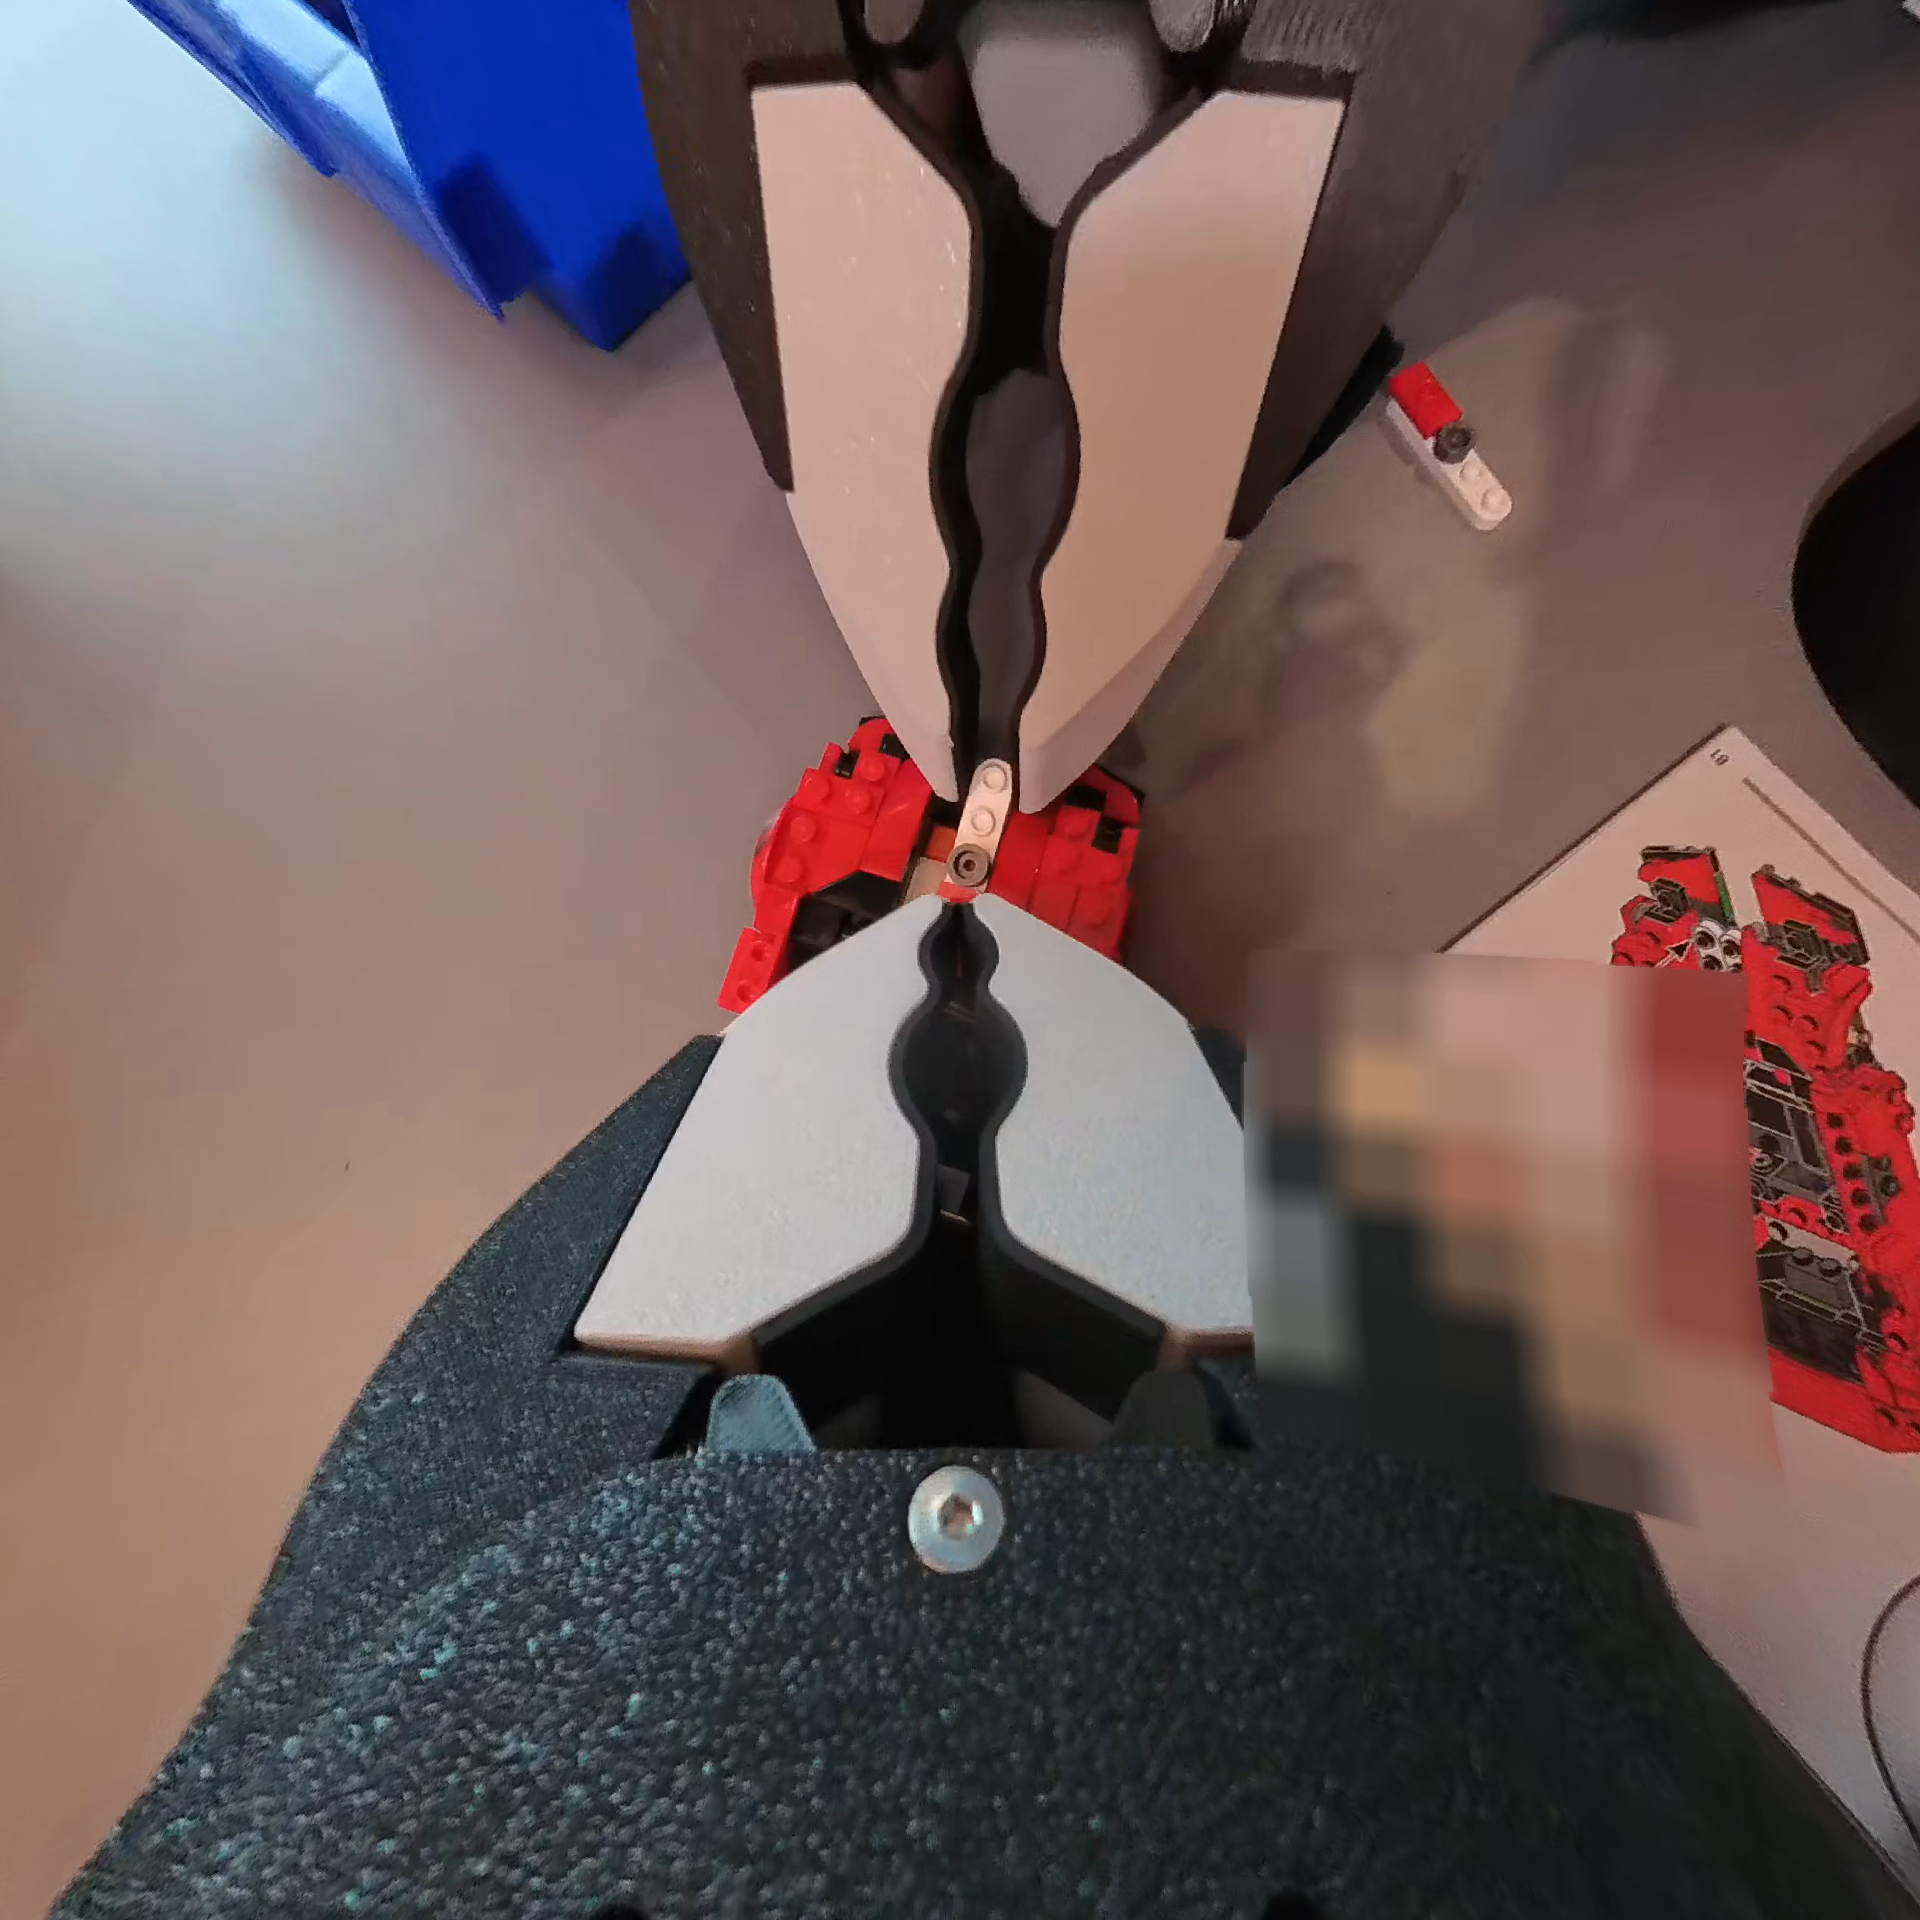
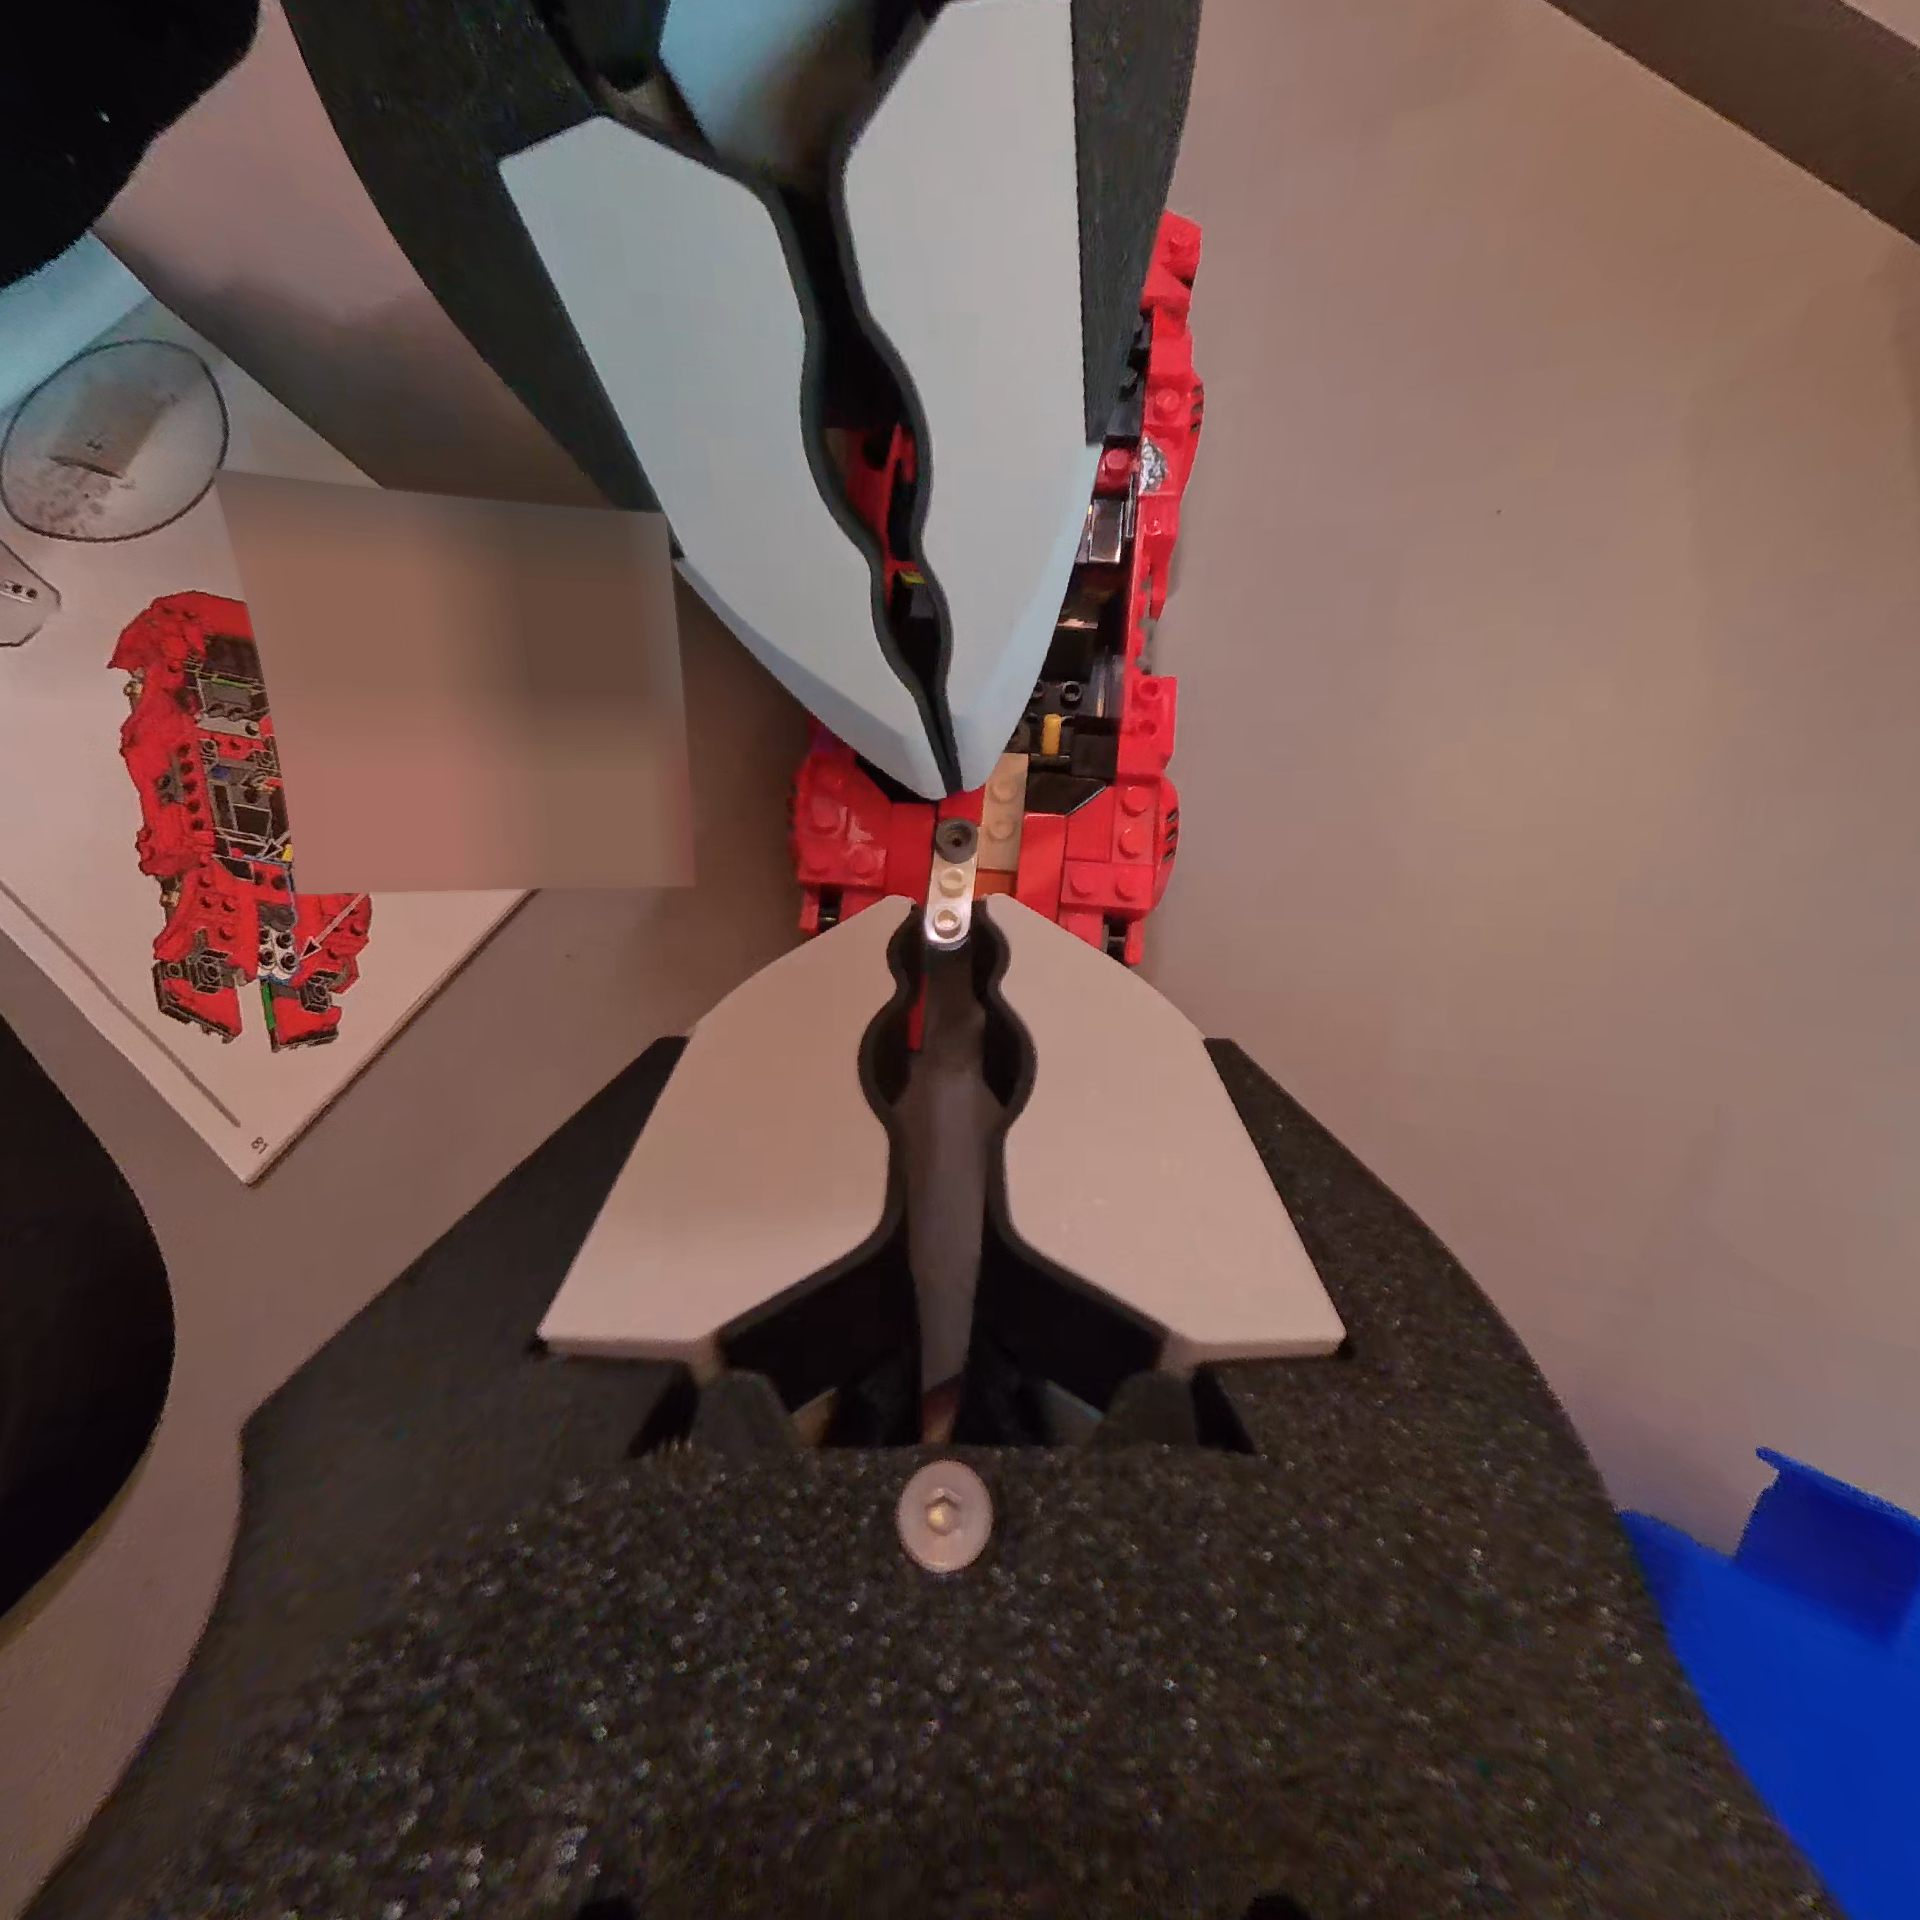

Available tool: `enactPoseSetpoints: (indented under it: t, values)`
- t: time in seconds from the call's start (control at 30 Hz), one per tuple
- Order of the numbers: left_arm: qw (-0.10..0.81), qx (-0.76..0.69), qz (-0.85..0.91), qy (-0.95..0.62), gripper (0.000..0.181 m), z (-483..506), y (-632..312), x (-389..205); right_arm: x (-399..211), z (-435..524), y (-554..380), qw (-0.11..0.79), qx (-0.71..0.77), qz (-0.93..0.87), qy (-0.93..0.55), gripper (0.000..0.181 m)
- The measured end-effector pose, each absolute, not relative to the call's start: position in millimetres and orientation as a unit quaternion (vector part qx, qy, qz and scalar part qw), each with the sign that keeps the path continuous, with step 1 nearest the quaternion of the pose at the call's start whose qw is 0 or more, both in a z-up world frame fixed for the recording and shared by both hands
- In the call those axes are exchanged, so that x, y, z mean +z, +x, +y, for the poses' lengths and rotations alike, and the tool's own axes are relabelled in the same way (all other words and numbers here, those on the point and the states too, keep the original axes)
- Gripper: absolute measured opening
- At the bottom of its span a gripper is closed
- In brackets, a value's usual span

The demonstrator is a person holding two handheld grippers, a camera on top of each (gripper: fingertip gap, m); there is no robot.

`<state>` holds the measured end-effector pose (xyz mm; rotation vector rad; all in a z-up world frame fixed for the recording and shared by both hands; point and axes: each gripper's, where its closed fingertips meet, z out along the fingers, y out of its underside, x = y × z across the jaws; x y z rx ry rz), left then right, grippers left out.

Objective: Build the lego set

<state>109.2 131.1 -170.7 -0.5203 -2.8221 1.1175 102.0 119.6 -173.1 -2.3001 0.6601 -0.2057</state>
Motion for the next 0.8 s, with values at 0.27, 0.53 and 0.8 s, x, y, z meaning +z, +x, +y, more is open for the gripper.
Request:
enactPoseSetpoints:
  t: [0.27,0.53,0.8]
  values:
    - [0.058,0.353,-0.922,-0.15,0.0,131,109,-172,-175,116,97,0.344,-0.063,0.242,-0.905,0.01]
    - [0.085,0.338,-0.927,-0.138,0.0,132,109,-172,-167,117,101,0.374,-0.063,0.247,-0.892,0.0]
    - [0.106,0.345,-0.925,-0.123,0.0,132,109,-172,-175,119,103,0.358,-0.066,0.241,-0.899,0.0]
